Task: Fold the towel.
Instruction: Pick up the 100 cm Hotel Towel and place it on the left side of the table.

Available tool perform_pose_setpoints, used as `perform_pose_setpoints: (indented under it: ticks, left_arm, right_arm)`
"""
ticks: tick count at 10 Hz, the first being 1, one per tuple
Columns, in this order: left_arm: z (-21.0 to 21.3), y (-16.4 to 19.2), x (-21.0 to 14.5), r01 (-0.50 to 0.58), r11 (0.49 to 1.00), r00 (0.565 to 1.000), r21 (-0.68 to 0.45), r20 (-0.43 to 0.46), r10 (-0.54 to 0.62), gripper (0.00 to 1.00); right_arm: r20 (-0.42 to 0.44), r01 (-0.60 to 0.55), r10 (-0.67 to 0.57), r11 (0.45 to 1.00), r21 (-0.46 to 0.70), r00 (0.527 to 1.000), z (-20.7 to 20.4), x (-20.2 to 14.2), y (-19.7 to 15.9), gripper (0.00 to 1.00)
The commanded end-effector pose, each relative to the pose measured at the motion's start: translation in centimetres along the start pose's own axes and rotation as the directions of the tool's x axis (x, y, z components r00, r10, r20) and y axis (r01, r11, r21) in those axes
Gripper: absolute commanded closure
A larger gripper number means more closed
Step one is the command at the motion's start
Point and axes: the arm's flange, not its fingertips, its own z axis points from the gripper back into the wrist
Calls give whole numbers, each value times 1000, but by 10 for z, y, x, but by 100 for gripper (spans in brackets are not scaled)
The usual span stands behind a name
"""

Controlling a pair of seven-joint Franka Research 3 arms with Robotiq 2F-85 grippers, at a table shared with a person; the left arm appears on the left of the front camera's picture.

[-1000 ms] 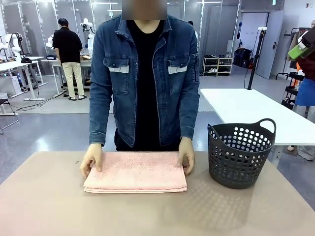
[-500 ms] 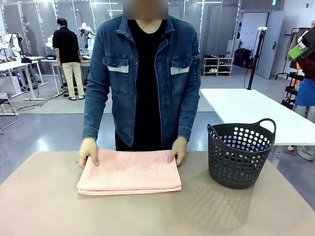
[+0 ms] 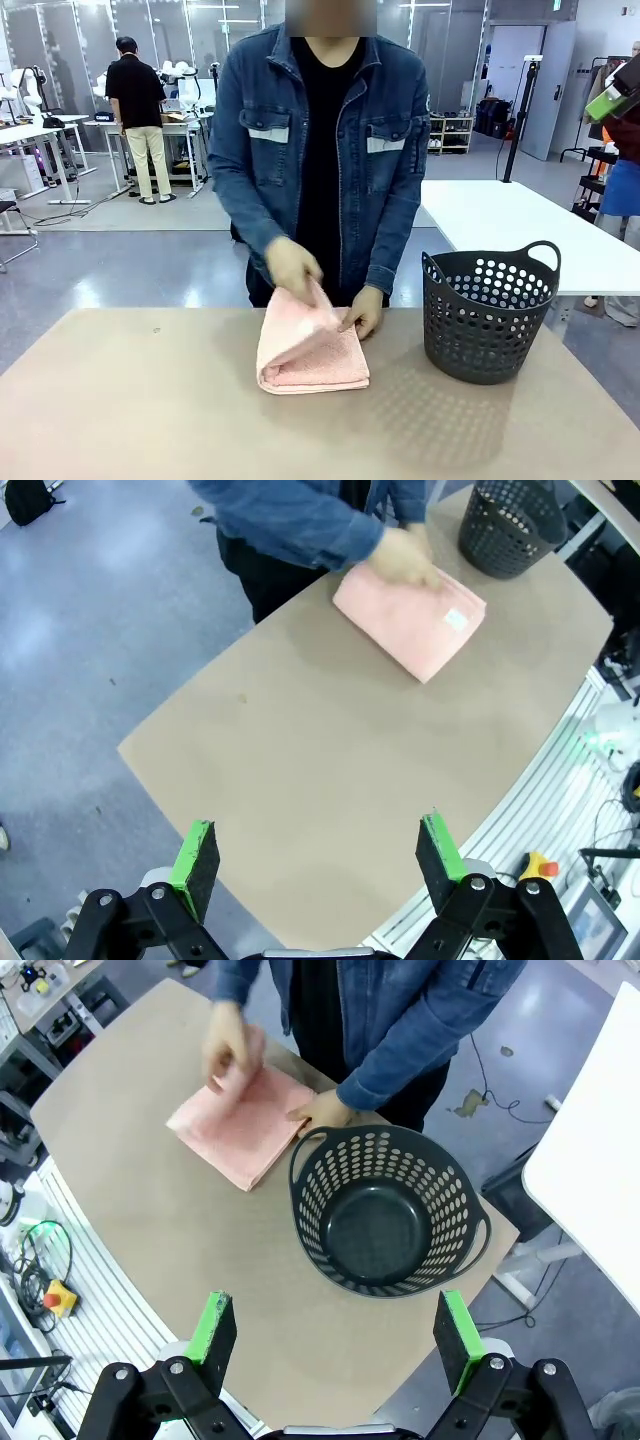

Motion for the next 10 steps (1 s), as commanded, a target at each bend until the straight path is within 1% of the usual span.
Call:
perform_pose_setpoints:
  ticks: [1,10]
  left_arm:
    - [3,-2,-1,14,1000,1000,-5,-6,-14,0]
    - [3,-2,-1,14,1000,1000,-5,-6,-14,0]
  right_arm:
    - [-10,-5,5,1000,2,1000,2,1,2,0]
    - [-10,-5,5,1000,2,1000,2,1,2,0]
